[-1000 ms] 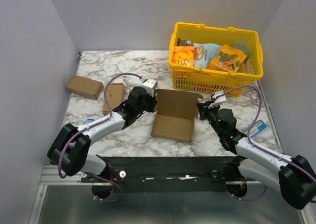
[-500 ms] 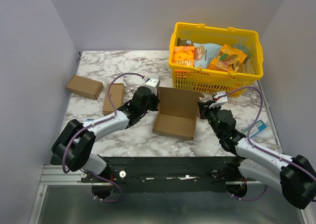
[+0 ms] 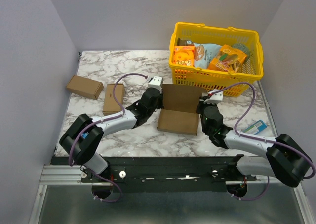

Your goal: Fold the paper box

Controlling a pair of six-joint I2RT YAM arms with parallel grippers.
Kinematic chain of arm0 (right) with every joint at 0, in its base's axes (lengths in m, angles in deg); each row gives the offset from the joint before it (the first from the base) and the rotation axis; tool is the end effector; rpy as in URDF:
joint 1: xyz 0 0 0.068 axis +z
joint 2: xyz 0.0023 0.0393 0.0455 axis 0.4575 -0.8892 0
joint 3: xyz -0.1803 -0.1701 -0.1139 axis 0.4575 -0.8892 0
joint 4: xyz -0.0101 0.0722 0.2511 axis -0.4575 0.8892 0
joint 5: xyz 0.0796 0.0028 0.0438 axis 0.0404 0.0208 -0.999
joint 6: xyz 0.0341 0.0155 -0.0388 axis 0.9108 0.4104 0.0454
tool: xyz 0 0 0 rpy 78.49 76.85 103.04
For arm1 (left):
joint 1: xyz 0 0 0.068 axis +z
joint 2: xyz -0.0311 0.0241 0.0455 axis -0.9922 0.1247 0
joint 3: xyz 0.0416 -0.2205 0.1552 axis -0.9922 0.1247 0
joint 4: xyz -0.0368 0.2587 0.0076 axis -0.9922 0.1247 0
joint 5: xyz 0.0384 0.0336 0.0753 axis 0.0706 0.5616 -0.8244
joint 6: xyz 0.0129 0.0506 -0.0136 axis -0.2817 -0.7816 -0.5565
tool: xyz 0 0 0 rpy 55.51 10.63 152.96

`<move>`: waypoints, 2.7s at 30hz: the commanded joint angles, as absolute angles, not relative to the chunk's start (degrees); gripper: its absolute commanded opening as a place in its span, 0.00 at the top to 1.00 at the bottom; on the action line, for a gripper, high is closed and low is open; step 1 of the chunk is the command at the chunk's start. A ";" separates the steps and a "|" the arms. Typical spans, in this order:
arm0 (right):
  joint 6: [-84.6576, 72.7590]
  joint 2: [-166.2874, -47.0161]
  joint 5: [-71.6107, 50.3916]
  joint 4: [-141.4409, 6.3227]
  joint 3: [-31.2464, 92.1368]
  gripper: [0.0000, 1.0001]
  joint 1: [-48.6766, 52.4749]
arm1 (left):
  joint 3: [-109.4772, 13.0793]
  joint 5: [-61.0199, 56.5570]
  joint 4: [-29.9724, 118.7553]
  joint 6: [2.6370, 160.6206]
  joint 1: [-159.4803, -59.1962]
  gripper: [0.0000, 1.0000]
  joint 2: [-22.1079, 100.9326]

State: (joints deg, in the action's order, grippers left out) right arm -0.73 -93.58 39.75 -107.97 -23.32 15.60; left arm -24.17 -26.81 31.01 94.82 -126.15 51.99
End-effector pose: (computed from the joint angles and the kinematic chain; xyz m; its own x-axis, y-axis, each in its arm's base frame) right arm 0.1879 0.1413 0.2122 -0.0801 0.1346 -0.9877 0.0120 0.9909 0.1340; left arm 0.2512 -0.2232 0.2218 -0.4703 -0.1092 -0.8757 0.3028 0.9121 -0.2764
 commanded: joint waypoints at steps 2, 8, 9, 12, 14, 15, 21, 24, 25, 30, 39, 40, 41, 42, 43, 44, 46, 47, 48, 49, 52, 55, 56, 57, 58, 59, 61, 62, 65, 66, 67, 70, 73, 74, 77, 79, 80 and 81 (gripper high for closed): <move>2.18 -98.25 44.14 -115.78 -19.35 0.99 16.98 | -25.34 -28.51 22.60 95.19 -128.98 1.00 54.53; 4.02 -100.28 45.11 -120.35 -21.71 0.99 17.51 | -20.60 -31.50 13.02 93.78 -130.29 1.00 55.58; 4.72 -100.54 45.37 -120.27 -22.16 0.99 17.77 | -19.98 -32.11 12.05 93.69 -130.47 1.00 55.76; 6.66 -100.45 45.81 -119.75 -23.48 0.99 18.12 | -17.70 -33.34 8.62 92.99 -131.79 1.00 56.47; 7.71 -100.19 46.51 -119.14 -24.09 0.99 18.74 | -16.21 -34.22 6.60 93.08 -132.23 1.00 56.90; 8.06 -100.02 46.43 -118.87 -24.70 0.99 18.91 | -15.85 -34.31 6.16 93.34 -132.76 1.00 56.91; 12.19 -97.65 47.57 -112.46 -25.41 0.99 20.67 | -13.91 -36.77 5.80 93.25 -134.87 1.00 56.38; 15.53 -95.98 48.01 -107.54 -25.59 0.99 21.29 | -12.51 -37.47 6.33 93.86 -135.31 1.00 55.94; 16.41 -95.71 48.44 -106.49 -25.76 0.99 21.37 | -11.98 -37.56 6.07 94.13 -135.31 1.00 55.68; 20.36 -95.01 48.97 -101.47 -25.94 0.99 22.43 | -8.73 -37.56 5.45 96.41 -136.19 1.00 55.15; 27.57 -94.39 50.73 -91.19 -24.62 0.99 23.84 | -3.99 -37.65 4.66 99.84 -137.15 1.00 54.27; 28.19 -94.30 50.73 -90.57 -24.62 0.99 24.01 | -3.54 -37.65 4.14 100.80 -137.33 1.00 54.18; 29.15 -94.21 50.73 -89.44 -24.62 0.99 24.10 | -3.10 -37.39 3.96 101.16 -137.42 1.00 54.18; 29.59 -94.21 50.73 -88.90 -24.62 0.99 24.19 | -2.58 -37.39 3.78 101.51 -137.59 1.00 54.18; 30.12 -94.21 50.65 -88.37 -24.54 0.99 24.45 | -2.40 -37.39 3.78 101.69 -137.77 1.00 54.27; 31.08 -94.30 50.64 -86.89 -24.36 0.99 24.63 | -2.31 -37.56 3.87 101.86 -138.21 1.00 54.53; 32.14 -94.39 50.64 -85.13 -23.92 0.99 25.15 | -2.13 -37.74 3.95 102.13 -138.47 1.00 54.71; 33.71 -94.48 50.56 -83.03 -23.66 0.99 25.33 | -1.96 -37.74 3.96 102.48 -138.73 1.00 54.71; 34.60 -94.48 50.64 -81.70 -23.57 0.99 25.59 | -1.70 -37.91 4.13 102.65 -138.91 1.00 54.62; 35.57 -94.48 50.47 -80.56 -23.48 0.99 26.03 | -1.52 -38.00 4.91 102.92 -139.09 1.00 54.53; 38.56 -93.78 50.12 -76.86 -23.65 0.99 26.73 | -0.99 -38.79 6.15 103.45 -139.96 1.00 54.18; 40.23 -92.73 49.94 -74.93 -24.10 0.99 27.00 | -0.55 -39.67 6.85 103.62 -140.58 1.00 53.66; 40.50 -92.28 50.03 -73.44 -24.01 0.99 27.09 | -0.46 -40.02 7.03 103.62 -140.67 1.00 53.39; 40.58 -91.76 50.12 -72.47 -23.57 0.99 27.00 | -0.38 -40.37 7.29 103.54 -140.76 1.00 53.22; 40.59 -91.23 50.12 -71.68 -23.48 0.99 27.17 | -0.29 -40.81 7.64 103.19 -141.02 1.00 53.13; 40.59 -89.75 49.94 -70.19 -23.39 0.98 27.18 | -0.20 -41.69 7.82 103.10 -141.11 1.00 52.95; 39.80 -87.98 48.46 -69.56 -23.83 0.82 27.26 | -0.11 -42.66 8.09 102.57 -141.46 1.00 53.04; 38.75 -85.89 47.84 -69.30 -24.18 0.75 27.35 | -0.02 -43.62 8.09 102.39 -141.55 1.00 53.30; 36.99 -82.10 45.03 -68.34 -25.50 0.49 27.70 | 0.06 -44.77 7.82 101.69 -142.07 1.00 53.92; 36.81 -79.21 44.41 -68.33 -25.85 0.45 27.88 | 0.06 -45.29 7.65 101.52 -142.25 1.00 54.27; 36.37 -77.97 42.40 -68.24 -26.46 0.37 27.88 | 0.06 -45.73 7.30 101.34 -142.43 1.00 54.44; 33.03 -72.53 37.57 -65.96 -27.96 0.30 27.88 | -0.02 -47.23 7.21 100.55 -143.13 1.00 55.23; 30.48 -67.43 32.91 -64.64 -29.19 0.27 27.88 | -0.11 -48.11 6.95 99.93 -143.57 1.00 55.94; 29.70 -66.36 31.93 -63.25 -29.19 0.27 27.97 | -0.02 -48.54 6.86 99.67 -143.83 1.00 56.11; 27.59 -61.72 28.24 -60.52 -29.02 0.25 28.05 | 0.06 -50.30 6.59 98.09 -144.71 1.00 56.47; 25.74 -59.51 24.92 -59.63 -28.67 0.25 27.97 | 0.33 -51.09 6.24 96.95 -145.24 1.00 56.64; 23.64 -57.32 23.33 -59.28 -28.67 0.24 27.97 | 0.50 -51.79 5.98 96.77 -145.33 1.00 56.90; 22.32 -56.34 21.74 -59.28 -28.58 0.24 28.05 | 0.85 -52.24 5.89 96.59 -145.42 1.00 56.99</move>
